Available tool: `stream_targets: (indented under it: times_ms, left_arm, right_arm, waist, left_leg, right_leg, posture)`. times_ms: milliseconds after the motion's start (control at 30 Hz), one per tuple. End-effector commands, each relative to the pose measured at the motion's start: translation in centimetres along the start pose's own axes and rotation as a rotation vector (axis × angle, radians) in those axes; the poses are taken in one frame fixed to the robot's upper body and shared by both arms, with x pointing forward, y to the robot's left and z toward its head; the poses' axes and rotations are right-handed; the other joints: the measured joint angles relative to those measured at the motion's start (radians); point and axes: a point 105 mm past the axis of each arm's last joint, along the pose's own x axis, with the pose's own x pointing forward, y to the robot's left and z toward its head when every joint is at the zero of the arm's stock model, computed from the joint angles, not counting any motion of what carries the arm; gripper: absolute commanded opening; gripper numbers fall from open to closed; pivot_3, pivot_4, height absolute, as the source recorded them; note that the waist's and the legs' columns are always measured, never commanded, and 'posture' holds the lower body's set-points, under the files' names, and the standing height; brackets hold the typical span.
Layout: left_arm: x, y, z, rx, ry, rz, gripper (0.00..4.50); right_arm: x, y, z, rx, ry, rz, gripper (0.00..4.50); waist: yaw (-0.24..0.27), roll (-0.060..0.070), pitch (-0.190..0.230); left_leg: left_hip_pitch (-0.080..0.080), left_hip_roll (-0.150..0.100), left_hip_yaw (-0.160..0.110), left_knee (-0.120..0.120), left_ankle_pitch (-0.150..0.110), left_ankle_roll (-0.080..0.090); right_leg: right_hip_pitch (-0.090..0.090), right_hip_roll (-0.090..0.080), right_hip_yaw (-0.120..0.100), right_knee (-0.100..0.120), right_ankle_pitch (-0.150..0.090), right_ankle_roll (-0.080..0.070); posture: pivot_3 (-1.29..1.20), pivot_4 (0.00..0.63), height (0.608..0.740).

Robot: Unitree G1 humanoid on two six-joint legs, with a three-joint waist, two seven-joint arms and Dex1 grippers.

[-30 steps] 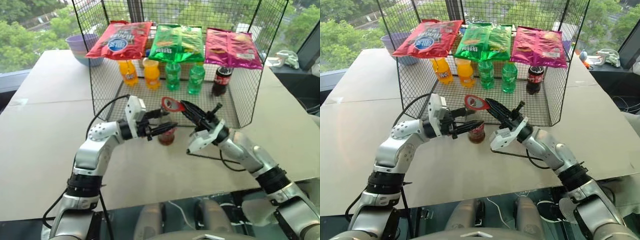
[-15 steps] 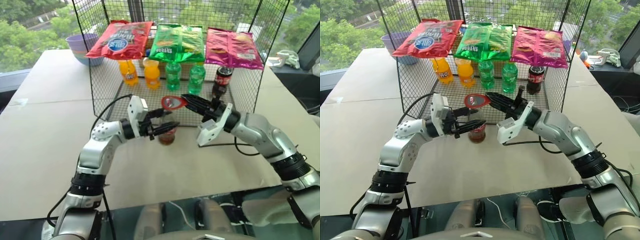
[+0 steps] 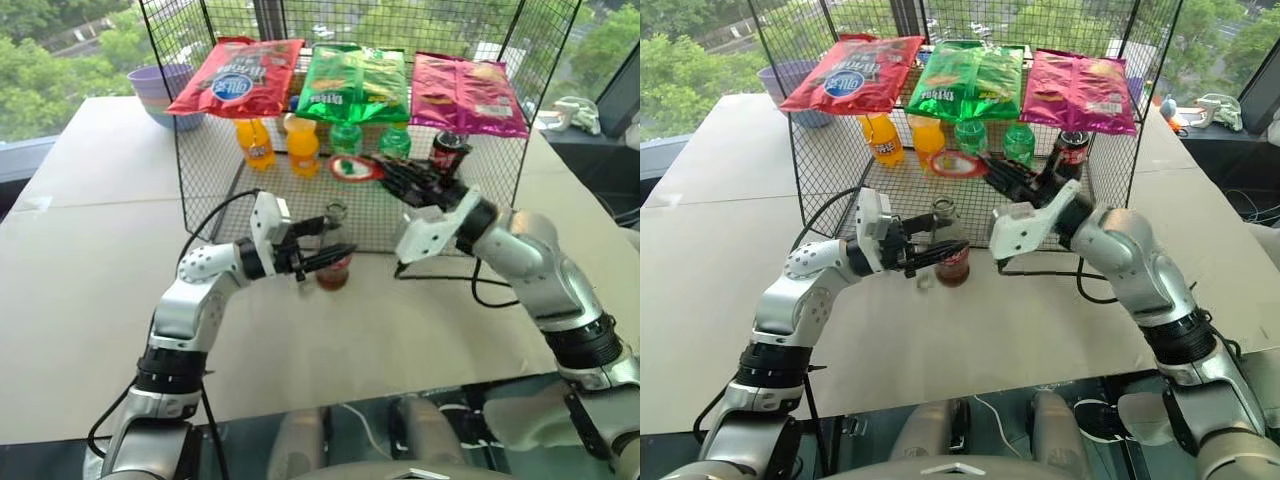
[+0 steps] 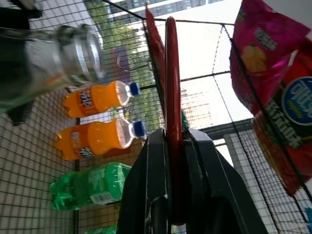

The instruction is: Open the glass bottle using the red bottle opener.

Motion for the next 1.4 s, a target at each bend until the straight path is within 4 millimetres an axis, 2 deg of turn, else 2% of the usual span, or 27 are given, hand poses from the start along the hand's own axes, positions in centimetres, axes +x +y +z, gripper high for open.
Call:
stream_targets:
  times_ms: [33,100,167,333,367,433,533,633,733,900,1067,1300,1367,1400]
  left_arm:
    - [-0.3,0.0,0.7,0.038,-0.008,0.009,2.26]
    - [-0.5,0.0,0.8,0.038,-0.011,0.012,2.26]
    - [-0.6,0.0,0.8,0.037,-0.013,0.016,2.26]
    - [-0.8,-0.1,0.9,0.036,-0.022,0.025,2.26]
    - [-0.8,-0.1,1.0,0.037,-0.024,0.027,2.26]
    - [-0.8,-0.2,1.0,0.038,-0.026,0.029,2.26]
    - [-0.8,-0.2,1.1,0.039,-0.028,0.034,2.26]
    - [-0.9,-0.1,1.1,0.041,-0.030,0.041,2.26]
    - [-0.9,-0.2,1.1,0.041,-0.032,0.044,2.26]
    - [-1.1,-0.2,1.1,0.039,-0.031,0.055,2.24]
    - [-1.4,-0.3,0.7,0.024,-0.020,0.060,2.24]
    - [-1.8,-0.6,0.5,0.014,-0.014,0.053,2.24]
    - [-2.0,-0.7,0.5,0.004,-0.011,0.050,3.31]
    - [-2.1,-0.8,0.5,0.003,-0.009,0.050,3.70]
  right_arm:
    - [-1.7,-1.7,-0.4,0.143,0.081,-0.071,0.00]
    - [-3.1,-1.3,-1.1,0.337,0.163,-0.096,0.00]
    - [-4.3,0.1,-1.5,0.536,0.236,-0.083,0.00]
    - [-7.8,4.8,-1.4,1.040,0.417,-0.052,0.00]
    - [-8.4,6.1,-1.3,1.208,0.457,-0.066,0.00]
    - [-9.2,7.9,-0.7,1.417,0.500,-0.058,0.00]
    - [-9.7,10.0,0.6,1.593,0.526,0.008,0.00]
    - [-9.9,12.2,0.5,1.729,0.611,0.020,0.00]
    - [-9.7,13.0,0.1,1.774,0.655,0.006,0.00]
    - [-9.6,13.0,-0.8,1.761,0.692,-0.034,2.13]
    - [-10.4,12.8,-1.3,1.634,0.711,0.016,4.34]
    - [-10.3,10.1,-2.8,1.373,0.625,0.031,4.44]
    - [-10.2,9.7,-3.2,1.334,0.614,0.032,4.50]
    - [-10.2,9.4,-3.4,1.313,0.612,0.033,4.50]
  waist:
    - [0.001,0.000,0.000]
    - [-0.001,0.000,0.000]
    - [0.000,0.000,0.000]
    - [0.000,0.000,0.000]
    - [-0.001,0.000,0.000]
    - [-0.002,0.000,0.000]
    - [-0.008,0.000,0.000]
    - [-0.010,0.001,0.000]
    - [-0.009,0.000,0.000]
    - [-0.009,0.001,0.000]
    - [-0.009,0.000,0.000]
    - [-0.012,0.000,0.000]
    - [-0.012,0.000,0.000]
    - [-0.012,0.000,0.000]
  left_leg:
    - [0.000,0.000,0.000,0.000,0.000,0.000]
    - [0.000,0.000,0.001,-0.001,0.000,0.000]
    - [0.000,0.001,0.001,-0.002,0.000,0.000]
    - [-0.001,0.002,0.002,-0.003,0.000,0.000]
    - [-0.001,0.002,0.002,-0.003,0.000,0.000]
    - [0.000,0.003,0.002,-0.004,0.000,0.000]
    - [0.000,0.005,0.002,-0.004,0.000,0.000]
    - [-0.001,0.005,0.003,-0.004,0.000,0.000]
    - [-0.004,0.005,0.003,-0.004,0.000,0.000]
    - [-0.013,0.001,0.002,-0.004,0.000,0.000]
    - [-0.013,0.000,0.001,-0.004,0.000,0.000]
    - [-0.012,0.000,0.001,-0.004,0.000,0.000]
    - [-0.012,0.001,0.001,-0.004,0.000,0.000]
    - [-0.012,0.001,0.001,-0.004,0.000,0.000]
  right_leg:
    - [0.000,0.000,0.000,0.000,0.000,0.000]
    - [-0.001,0.000,0.000,-0.001,0.000,0.000]
    - [-0.001,0.000,0.001,-0.001,0.000,0.000]
    - [-0.002,0.000,0.002,-0.001,0.000,0.000]
    - [-0.002,0.000,0.002,-0.001,0.000,0.000]
    - [-0.002,0.000,0.001,-0.001,0.000,0.000]
    - [-0.003,0.000,0.002,-0.001,0.000,0.000]
    - [-0.004,0.000,0.002,-0.002,0.000,0.001]
    - [-0.007,0.000,0.002,-0.002,-0.001,0.002]
    - [-0.015,0.000,0.002,-0.002,0.000,0.000]
    - [-0.014,0.001,0.001,-0.003,0.000,0.000]
    - [-0.014,0.002,0.001,-0.003,-0.002,0.004]
    - [-0.014,0.002,0.001,-0.003,-0.002,0.003]
    - [-0.014,0.002,0.001,-0.003,-0.002,0.003]
  posture:
    - [0.00,0.150,0.740]
    - [0.00,0.150,0.740]
    - [0.00,0.150,0.740]
    - [0.00,0.150,0.740]
    - [0.00,0.150,0.740]
    - [0.00,0.150,0.740]
    - [0.00,0.150,0.740]
    - [0.00,0.150,0.740]
    - [0.00,0.150,0.740]
    - [0.00,0.150,0.740]
    - [0.00,0.150,0.740]
    - [0.00,0.150,0.740]
    - [0.00,0.150,0.740]
    - [0.00,0.150,0.740]
